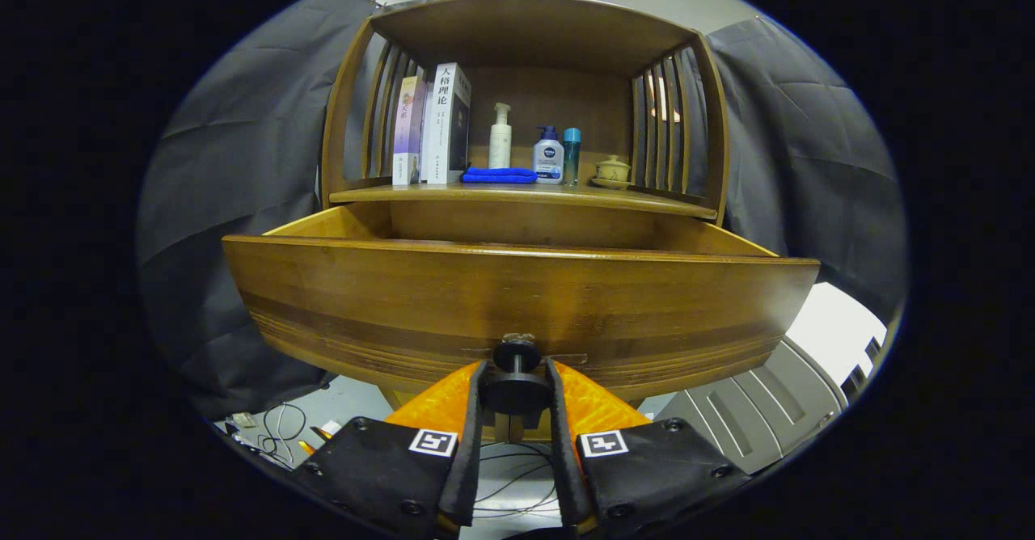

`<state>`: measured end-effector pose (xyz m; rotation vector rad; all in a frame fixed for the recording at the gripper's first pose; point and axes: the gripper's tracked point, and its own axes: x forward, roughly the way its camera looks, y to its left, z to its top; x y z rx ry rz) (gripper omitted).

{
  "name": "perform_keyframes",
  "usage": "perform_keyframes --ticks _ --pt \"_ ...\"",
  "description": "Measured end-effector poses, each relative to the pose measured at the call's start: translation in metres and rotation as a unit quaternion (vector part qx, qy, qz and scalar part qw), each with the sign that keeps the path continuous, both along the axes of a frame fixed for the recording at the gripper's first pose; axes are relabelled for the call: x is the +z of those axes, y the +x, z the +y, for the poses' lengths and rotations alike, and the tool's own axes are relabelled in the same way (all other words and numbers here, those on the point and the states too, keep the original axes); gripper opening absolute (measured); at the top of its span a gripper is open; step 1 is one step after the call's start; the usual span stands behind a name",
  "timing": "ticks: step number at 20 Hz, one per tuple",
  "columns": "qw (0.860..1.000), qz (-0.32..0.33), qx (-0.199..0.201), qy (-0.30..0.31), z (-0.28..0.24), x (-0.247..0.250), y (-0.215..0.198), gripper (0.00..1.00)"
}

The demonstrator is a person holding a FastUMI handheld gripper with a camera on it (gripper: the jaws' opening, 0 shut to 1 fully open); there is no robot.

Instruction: Pull open the drawer, take out the items inside it, and place them on the countertop above the cabinet.

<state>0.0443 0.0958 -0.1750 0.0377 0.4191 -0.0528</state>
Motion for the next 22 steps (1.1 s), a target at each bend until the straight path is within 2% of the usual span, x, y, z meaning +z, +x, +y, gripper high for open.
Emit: perform_keyframes --ticks 5,9,12,16,20,22 --pt "1.0 0.0 -0.004 -0.011 -0.005 0.004 -0.006 0.76" --pt "0.999 -0.03 -0.012 -0.014 -0.006 0.033 -0.01 0.99" --pt "0.998 -0.056 -0.019 -0.022 -0.008 0.063 -0.009 1.0" --pt "0.995 -0.06 -0.051 -0.059 -0.023 0.095 0.001 0.98" --pt "0.997 -0.052 -0.056 -0.026 -0.02 0.113 0.03 0.97" --pt "0.996 -0.044 -0.075 -0.016 -0.029 0.12 0.04 0.97"
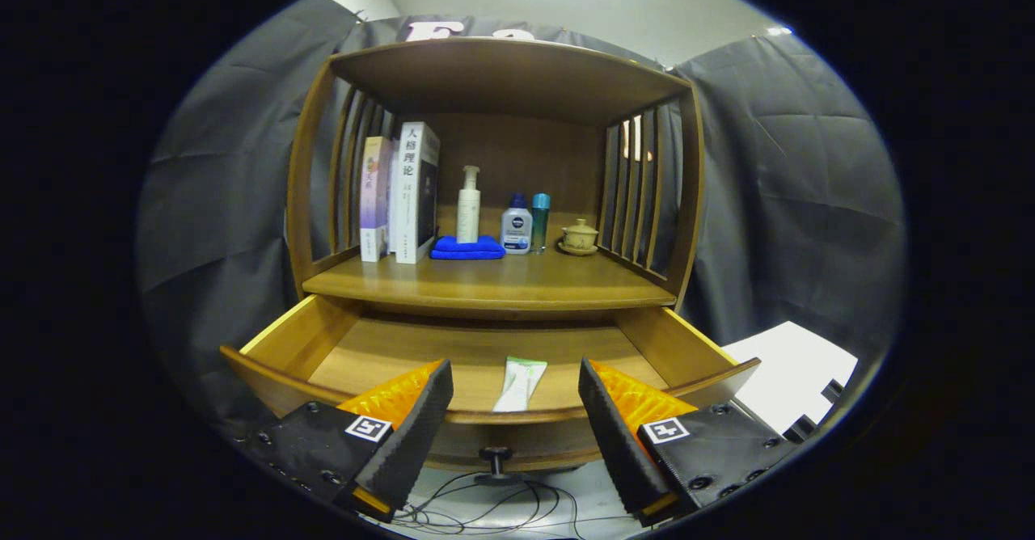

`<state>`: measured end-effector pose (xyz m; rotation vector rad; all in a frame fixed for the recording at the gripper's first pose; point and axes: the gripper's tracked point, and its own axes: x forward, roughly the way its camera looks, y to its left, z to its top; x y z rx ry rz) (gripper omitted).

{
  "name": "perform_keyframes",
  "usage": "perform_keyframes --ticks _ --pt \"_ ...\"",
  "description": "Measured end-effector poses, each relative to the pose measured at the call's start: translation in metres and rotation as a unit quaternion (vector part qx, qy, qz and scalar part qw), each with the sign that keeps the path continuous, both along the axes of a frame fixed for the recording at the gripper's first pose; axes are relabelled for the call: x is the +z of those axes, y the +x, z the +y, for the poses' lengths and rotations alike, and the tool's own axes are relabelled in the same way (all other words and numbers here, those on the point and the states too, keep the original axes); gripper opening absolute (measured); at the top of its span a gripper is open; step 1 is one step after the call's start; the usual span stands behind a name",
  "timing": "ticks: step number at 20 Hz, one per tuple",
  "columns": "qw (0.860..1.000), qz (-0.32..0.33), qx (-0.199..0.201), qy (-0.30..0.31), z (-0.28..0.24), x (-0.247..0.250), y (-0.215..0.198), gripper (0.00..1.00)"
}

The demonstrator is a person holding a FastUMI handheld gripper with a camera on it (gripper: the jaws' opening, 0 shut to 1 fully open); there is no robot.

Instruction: Pull open the drawer, take out the items inside it, and place them on the countertop above the cabinet.

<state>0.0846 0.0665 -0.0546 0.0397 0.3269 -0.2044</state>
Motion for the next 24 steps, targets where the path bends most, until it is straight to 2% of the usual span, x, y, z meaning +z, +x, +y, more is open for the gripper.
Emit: perform_keyframes --ticks 5,13,19,24 --pt "0.999 0.034 -0.032 0.007 -0.019 0.004 0.036 0.97" --pt "0.992 0.114 -0.049 0.04 -0.025 -0.016 0.089 0.97" --pt "0.978 0.191 -0.056 0.064 -0.027 -0.059 0.109 0.97" --pt "0.959 0.263 -0.058 0.087 -0.028 -0.093 0.113 0.97"
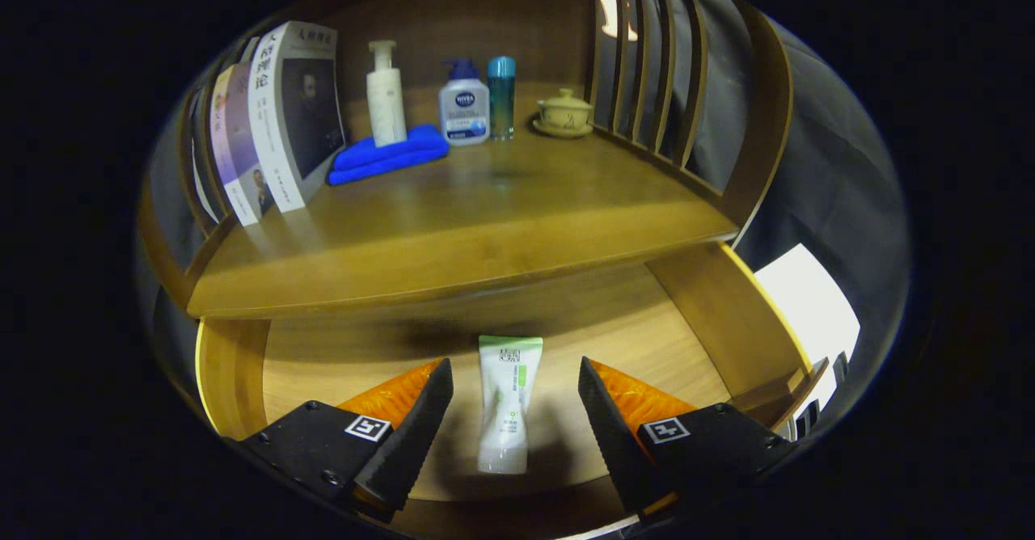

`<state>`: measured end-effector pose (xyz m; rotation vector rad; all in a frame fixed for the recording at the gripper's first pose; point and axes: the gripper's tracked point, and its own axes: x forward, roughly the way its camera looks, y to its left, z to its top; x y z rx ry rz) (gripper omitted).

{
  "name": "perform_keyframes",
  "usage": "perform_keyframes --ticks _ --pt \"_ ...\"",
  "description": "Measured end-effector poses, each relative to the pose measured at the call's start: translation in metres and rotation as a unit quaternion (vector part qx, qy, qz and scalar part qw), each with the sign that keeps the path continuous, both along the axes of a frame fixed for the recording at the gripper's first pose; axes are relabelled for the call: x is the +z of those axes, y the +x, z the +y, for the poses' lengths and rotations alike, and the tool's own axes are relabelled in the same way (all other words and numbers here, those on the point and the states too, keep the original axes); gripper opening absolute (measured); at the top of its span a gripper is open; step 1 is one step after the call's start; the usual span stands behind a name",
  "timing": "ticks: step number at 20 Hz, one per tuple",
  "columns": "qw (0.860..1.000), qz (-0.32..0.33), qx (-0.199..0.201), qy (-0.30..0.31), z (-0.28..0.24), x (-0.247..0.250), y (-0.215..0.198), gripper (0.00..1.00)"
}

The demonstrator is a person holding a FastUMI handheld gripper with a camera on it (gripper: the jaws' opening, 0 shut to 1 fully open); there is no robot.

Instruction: Pull open the drawer, take out the items inside it, and place them on the countertop above the cabinet.

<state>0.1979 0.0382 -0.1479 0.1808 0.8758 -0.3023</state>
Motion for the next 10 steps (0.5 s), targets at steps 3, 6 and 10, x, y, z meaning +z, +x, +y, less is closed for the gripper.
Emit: perform_keyframes --ticks 3,6,10 --pt "0.999 0.037 0.007 0.002 -0.003 -0.012 -0.001 0.98" --pt "0.998 0.066 0.003 0.011 -0.005 -0.021 -0.002 0.97" --pt "0.993 0.111 0.0 0.046 -0.002 -0.041 -0.007 0.97"
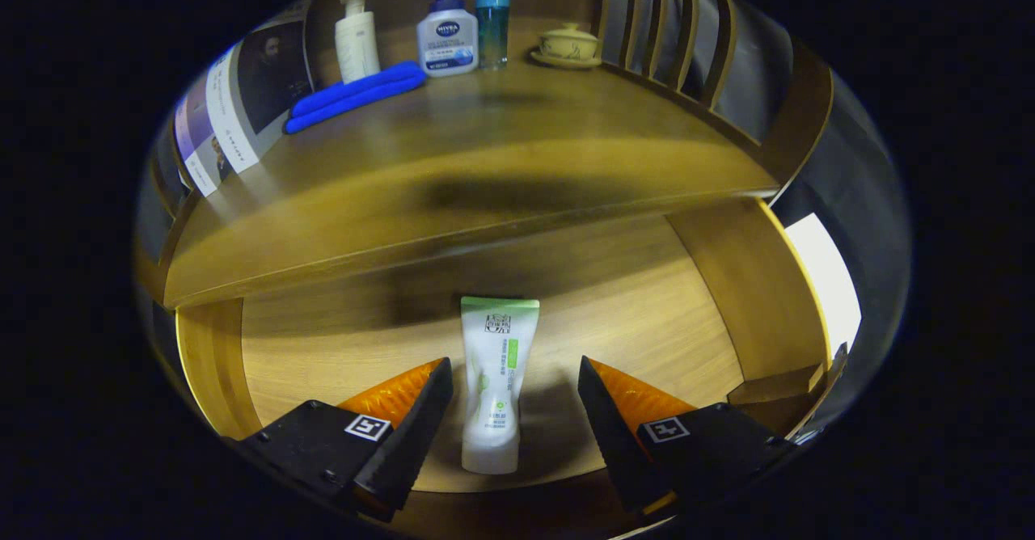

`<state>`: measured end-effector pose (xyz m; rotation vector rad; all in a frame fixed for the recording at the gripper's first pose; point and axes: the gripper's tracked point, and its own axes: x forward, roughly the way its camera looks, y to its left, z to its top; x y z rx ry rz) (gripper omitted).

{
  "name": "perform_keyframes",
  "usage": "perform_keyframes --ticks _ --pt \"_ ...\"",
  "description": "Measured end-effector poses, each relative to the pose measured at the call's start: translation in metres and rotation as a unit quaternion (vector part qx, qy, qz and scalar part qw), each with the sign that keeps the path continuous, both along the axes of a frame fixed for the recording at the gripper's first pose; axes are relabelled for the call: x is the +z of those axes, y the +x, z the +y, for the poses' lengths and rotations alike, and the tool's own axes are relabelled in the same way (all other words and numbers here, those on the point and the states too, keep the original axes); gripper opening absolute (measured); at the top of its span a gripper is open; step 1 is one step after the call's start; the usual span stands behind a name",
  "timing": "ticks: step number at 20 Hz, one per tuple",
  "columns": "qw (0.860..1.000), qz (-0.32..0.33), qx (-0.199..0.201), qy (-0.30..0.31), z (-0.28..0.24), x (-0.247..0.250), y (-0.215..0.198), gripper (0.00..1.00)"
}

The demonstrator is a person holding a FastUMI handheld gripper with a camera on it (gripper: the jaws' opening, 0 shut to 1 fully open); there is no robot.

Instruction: Pull open the drawer, take out the items inside it, and place them on the countertop above the cabinet.

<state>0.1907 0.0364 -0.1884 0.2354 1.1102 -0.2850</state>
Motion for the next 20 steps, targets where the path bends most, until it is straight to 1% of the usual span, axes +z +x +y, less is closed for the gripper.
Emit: perform_keyframes --ticks 1,3,5,7,11,12,14,15,16,18,20 --pt "1.0 0.004 -0.001 0.006 0.001 -0.002 -0.001 0.96" --pt "1.0 0.011 -0.005 0.017 0.001 -0.008 0.0 0.88" --pt "0.999 0.021 -0.005 0.032 0.005 -0.015 -0.002 0.77" --pt "0.999 0.018 -0.004 0.049 0.012 -0.019 0.001 0.66" --pt "0.999 -0.009 -0.002 0.054 0.014 -0.017 0.008 0.45" --pt "0.998 -0.022 -0.004 0.057 0.015 -0.015 0.011 0.37" --pt "0.997 -0.045 -0.015 0.063 0.014 -0.011 0.016 0.27" --pt "0.995 -0.064 -0.015 0.072 0.014 -0.007 0.022 0.2" --pt "0.995 -0.069 -0.017 0.071 0.015 -0.005 0.023 0.14" --pt "0.996 -0.066 -0.021 0.064 0.012 -0.003 0.016 0.14" --pt "0.995 -0.077 -0.033 0.06 0.009 0.006 0.013 0.14"
